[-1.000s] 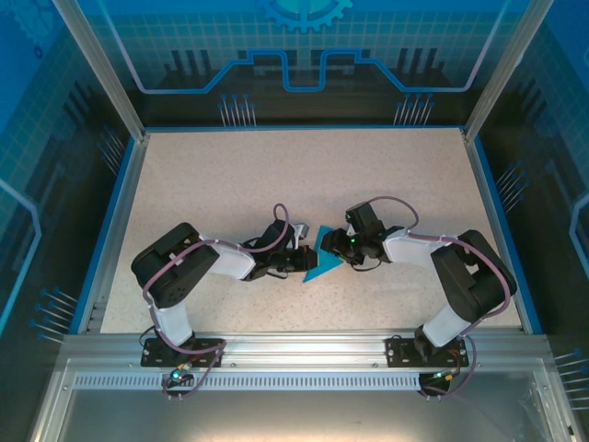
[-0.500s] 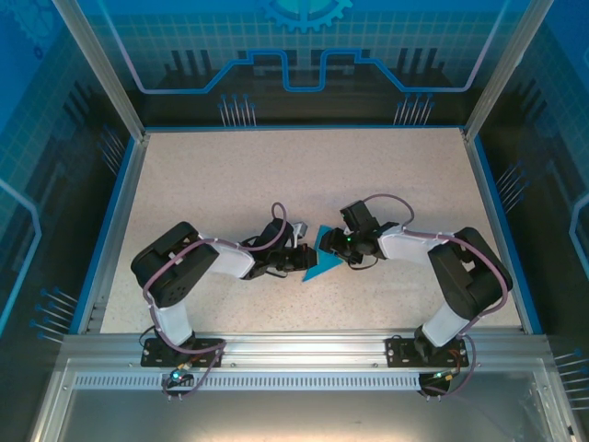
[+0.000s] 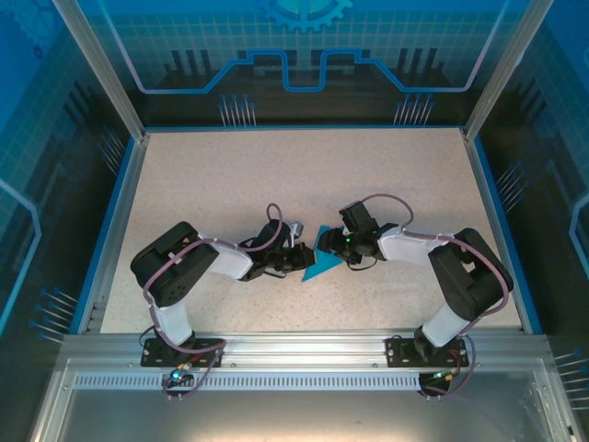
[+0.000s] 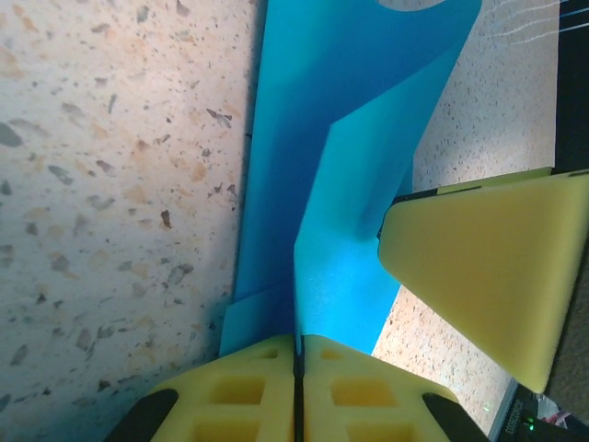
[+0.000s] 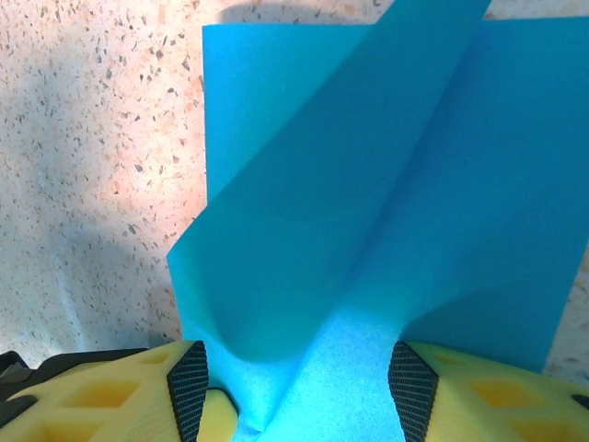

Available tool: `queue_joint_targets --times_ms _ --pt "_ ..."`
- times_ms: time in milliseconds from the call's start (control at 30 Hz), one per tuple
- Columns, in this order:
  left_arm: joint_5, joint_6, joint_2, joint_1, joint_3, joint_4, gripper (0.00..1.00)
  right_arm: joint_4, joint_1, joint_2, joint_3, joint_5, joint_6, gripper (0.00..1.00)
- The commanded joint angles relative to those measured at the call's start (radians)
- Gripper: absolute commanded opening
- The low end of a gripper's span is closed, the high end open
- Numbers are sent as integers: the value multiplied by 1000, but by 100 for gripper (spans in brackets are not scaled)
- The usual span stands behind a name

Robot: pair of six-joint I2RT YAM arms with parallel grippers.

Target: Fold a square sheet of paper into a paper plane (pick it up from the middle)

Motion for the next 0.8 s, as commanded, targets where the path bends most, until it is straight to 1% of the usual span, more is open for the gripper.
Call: queue_joint_targets --times_ms 0,167,300,567,667,767 --pt "-16 -25 16 14 -22 9 7 -82 12 20 -19 43 -20 58" --pt "-15 -28 14 15 -21 0 7 -141 16 61 6 69 -19 57" --pt "-12 -27 5 16 -21 -3 10 -201 25 97 40 98 -11 56" --pt "-20 -27 -68 26 -36 -31 28 -300 46 157 99 154 18 54" --pt "-36 -20 -104 32 -41 -72 32 -315 51 175 112 160 21 53" --pt "-56 -13 -144 37 -53 -103 33 -325 56 188 113 164 24 53"
